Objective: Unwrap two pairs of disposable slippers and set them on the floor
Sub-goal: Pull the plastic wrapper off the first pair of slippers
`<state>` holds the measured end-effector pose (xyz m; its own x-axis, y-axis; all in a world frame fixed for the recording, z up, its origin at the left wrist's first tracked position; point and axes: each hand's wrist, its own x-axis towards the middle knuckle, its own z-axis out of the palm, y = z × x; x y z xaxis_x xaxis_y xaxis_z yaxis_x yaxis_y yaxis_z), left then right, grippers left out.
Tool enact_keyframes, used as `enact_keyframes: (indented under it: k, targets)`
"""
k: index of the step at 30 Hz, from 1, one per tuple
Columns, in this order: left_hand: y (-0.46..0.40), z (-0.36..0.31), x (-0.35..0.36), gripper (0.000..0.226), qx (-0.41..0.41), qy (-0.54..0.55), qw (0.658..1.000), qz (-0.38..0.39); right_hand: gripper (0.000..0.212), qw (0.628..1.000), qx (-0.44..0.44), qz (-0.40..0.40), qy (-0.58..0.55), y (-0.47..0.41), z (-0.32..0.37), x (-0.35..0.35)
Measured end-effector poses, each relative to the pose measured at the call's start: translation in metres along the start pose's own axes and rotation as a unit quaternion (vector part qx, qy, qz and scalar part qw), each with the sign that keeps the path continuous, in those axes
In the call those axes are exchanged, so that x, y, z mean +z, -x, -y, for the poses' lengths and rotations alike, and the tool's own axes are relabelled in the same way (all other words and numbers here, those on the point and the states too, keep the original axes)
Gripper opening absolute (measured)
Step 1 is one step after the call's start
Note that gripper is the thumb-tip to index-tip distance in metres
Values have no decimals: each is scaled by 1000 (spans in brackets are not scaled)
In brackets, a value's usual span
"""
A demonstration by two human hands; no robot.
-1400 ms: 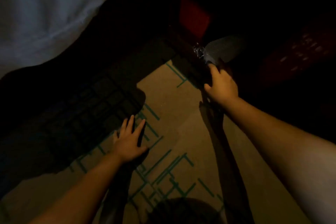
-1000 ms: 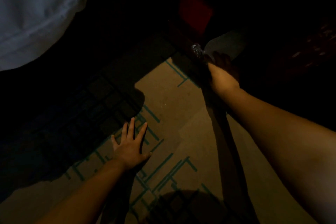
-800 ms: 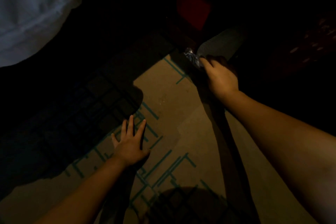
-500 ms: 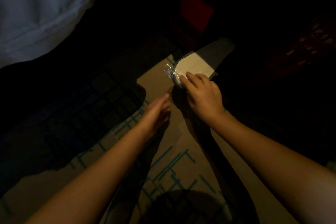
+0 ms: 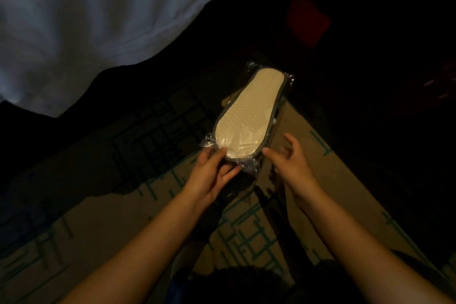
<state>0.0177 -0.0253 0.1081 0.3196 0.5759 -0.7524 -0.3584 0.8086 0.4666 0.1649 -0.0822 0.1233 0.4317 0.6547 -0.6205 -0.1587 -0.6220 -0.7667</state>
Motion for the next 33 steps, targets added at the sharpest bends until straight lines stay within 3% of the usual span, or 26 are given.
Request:
enact_keyframes:
  k: [2,4,7,10,11,12,14,15,19,21,22,25,26,27,28,30,31,33]
  targets:
    - [14,2,-7,23,-5,4,1000,22,40,973,132,61,-177,4,-1,7]
    - [23,1,-14,20,-11,-3,999,30,13,961,147,85,-216,5,0,15]
    - [33,-10,-27,17,4,-18,1000,6,14,967,113,99,-206,2,8,28]
    - [40,-18,-43,45,106,-110,983,-100,15,972,97,103,-186,0,11,32]
    - [44,-21,-49,54,175,-194,955,-141,16,974,93,106,-179,-1,10,31]
    - [49,-23,-54,60,255,-301,905,-161,15,974,89,111,-175,-1,8,30]
    - [54,-25,-60,67,374,-479,782,-141,15,974,85,123,-170,0,4,27]
    - [54,-25,-62,67,394,-528,743,-120,15,974,82,126,-167,-1,2,25]
    - [48,-17,-57,59,382,-612,691,-42,16,974,85,127,-166,1,0,22]
    - [48,-11,-57,55,370,-636,676,-43,15,972,89,131,-175,3,-1,22]
    - [49,-10,-59,55,370,-660,650,-62,14,971,90,136,-176,4,-1,24]
    - [55,-6,-63,54,445,-735,499,-113,17,962,96,157,-200,8,-4,26]
    - [57,-4,-63,46,484,-722,479,-123,17,959,98,162,-210,10,-5,27]
    - [62,-2,-60,37,512,-692,490,-137,17,957,97,163,-218,12,-7,27]
    - [67,0,-54,27,515,-642,548,-153,16,958,92,159,-221,14,-8,27]
    - [78,4,-38,17,455,-475,735,-166,12,963,71,142,-217,17,-12,26]
    - [82,5,-31,18,418,-384,807,-165,11,966,61,132,-215,17,-13,26]
    - [81,4,-26,17,361,-298,867,-174,13,968,41,117,-217,17,-13,24]
